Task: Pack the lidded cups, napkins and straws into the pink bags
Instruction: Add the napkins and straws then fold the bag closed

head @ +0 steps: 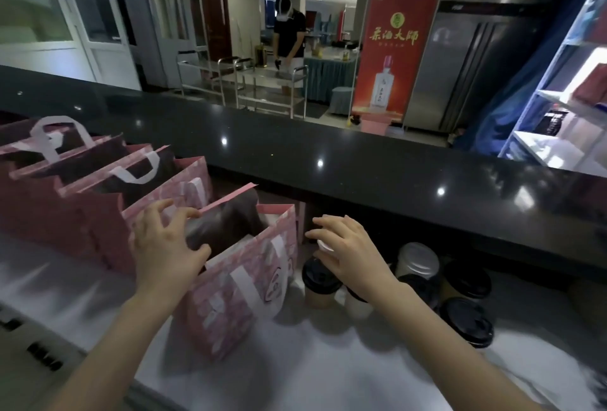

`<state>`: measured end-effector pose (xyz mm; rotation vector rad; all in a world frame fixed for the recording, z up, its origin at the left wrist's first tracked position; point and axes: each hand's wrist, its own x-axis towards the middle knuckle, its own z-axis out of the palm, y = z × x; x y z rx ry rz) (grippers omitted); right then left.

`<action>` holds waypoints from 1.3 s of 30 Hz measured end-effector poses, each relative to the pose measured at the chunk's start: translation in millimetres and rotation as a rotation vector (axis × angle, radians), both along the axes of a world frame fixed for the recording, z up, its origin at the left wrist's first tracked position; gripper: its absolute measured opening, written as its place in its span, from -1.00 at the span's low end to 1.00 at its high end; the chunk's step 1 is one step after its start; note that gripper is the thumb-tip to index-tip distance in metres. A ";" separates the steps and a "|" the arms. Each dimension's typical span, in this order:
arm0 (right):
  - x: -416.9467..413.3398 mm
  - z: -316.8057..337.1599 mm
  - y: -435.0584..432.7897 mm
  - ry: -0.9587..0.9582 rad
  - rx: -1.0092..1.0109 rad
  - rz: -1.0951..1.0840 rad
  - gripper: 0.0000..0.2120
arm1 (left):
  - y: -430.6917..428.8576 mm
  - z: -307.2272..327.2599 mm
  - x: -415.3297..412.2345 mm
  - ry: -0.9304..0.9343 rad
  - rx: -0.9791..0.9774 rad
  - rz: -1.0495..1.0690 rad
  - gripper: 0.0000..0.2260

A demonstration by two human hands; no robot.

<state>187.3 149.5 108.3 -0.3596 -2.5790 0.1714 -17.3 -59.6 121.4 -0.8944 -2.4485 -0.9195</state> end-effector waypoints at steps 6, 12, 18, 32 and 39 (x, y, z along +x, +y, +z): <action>102.1 -6.9 34.2 0.004 -0.006 -0.128 -0.78 | 72.8 16.6 81.9 0.043 0.148 -0.337 -0.71; 232.3 -26.1 58.1 -0.009 -0.046 -0.368 -0.83 | 168.2 -12.7 223.2 -0.096 0.078 -0.851 -0.72; 368.5 -62.4 78.4 -0.113 -0.213 -0.722 -0.81 | 242.7 -66.8 351.6 -0.220 -0.148 -1.162 -0.77; 506.9 -140.8 139.0 -0.402 -0.318 -1.050 -0.52 | 355.9 -171.1 539.3 -0.181 -0.535 -1.311 -0.71; 504.0 -166.3 169.3 -0.513 -0.217 -1.019 -0.49 | 385.8 -198.2 550.3 0.021 -0.626 -1.161 -0.72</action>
